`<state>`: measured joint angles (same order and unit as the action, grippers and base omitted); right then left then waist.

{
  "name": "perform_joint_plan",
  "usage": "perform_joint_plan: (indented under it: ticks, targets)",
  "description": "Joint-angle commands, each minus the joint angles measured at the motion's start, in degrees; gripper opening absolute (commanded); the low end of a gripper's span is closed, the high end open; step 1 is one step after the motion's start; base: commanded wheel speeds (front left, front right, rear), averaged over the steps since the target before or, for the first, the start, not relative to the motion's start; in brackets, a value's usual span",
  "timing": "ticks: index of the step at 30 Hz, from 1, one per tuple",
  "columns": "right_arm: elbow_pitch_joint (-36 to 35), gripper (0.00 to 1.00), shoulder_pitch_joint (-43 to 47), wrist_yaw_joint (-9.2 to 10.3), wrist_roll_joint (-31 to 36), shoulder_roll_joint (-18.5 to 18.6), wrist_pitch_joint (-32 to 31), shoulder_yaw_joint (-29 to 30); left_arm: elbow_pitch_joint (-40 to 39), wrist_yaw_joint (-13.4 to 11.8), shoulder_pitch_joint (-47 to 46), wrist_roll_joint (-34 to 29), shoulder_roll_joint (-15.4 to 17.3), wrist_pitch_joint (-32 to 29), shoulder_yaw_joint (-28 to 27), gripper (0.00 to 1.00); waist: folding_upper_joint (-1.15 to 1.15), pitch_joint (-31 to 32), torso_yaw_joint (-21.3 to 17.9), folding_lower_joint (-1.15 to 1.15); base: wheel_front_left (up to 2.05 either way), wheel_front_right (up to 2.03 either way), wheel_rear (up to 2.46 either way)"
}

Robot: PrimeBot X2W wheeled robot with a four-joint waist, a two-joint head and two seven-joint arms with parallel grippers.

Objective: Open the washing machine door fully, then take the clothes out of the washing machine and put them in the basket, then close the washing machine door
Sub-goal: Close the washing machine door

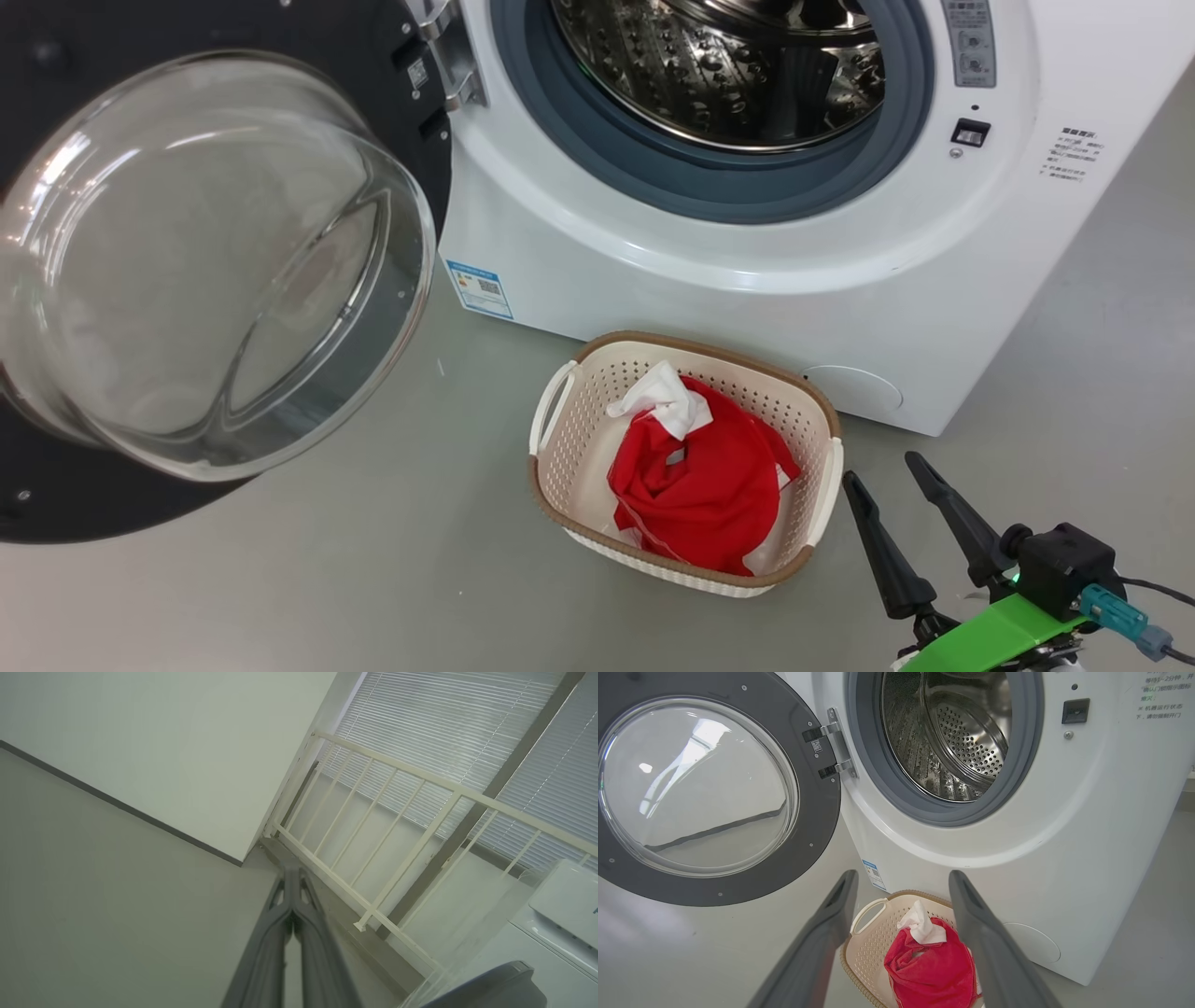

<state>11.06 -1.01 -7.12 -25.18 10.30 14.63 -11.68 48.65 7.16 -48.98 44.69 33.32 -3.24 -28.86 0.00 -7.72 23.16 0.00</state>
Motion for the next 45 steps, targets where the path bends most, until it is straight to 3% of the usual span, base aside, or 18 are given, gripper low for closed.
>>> perform_joint_plan:
  ticks: [1, 5, 13, 33, 45]
  targets:
    - [-1.3, 1.0, -1.5, -0.36, -0.2, 0.5, 0.4, -1.0, 0.2, 0.3, -1.9, 1.2, 5.0, -3.3, 0.2, 0.0, 0.0, 0.0, 0.2, 0.0, 0.0, 0.0, 0.0]
    - [-1.3, 1.0, -1.3, -0.36, -0.3, 0.6, 0.4, -0.9, 4.0, 0.3, -3.4, 4.0, 6.1, -15.4, 3.1, 0.0, 0.0, -0.2, 0.5, 0.0, 0.0, 0.0, 0.0]
    - [-1.5, 1.0, -1.3, -0.36, -0.2, 0.6, 0.4, -0.9, 5.7, 0.3, -3.1, 8.0, 6.2, -27.5, 4.2, 0.0, 0.0, -0.6, 0.2, 0.0, 0.0, 0.0, 0.0]
    - [-1.3, 1.0, -1.2, -0.36, -0.3, -0.2, 0.4, -0.3, -5.8, 0.3, 5.1, 13.5, 4.5, -44.0, 10.4, 0.0, 0.0, 0.4, 0.2, 0.0, 0.0, 0.0, 0.0]
    - [-1.1, 1.0, -0.5, -0.36, -0.3, -1.1, 0.4, 0.1, -19.0, 0.3, 11.0, 22.0, 4.6, -53.7, 15.6, 0.0, 0.0, 2.5, -0.1, 0.0, 0.0, 0.0, 0.0]
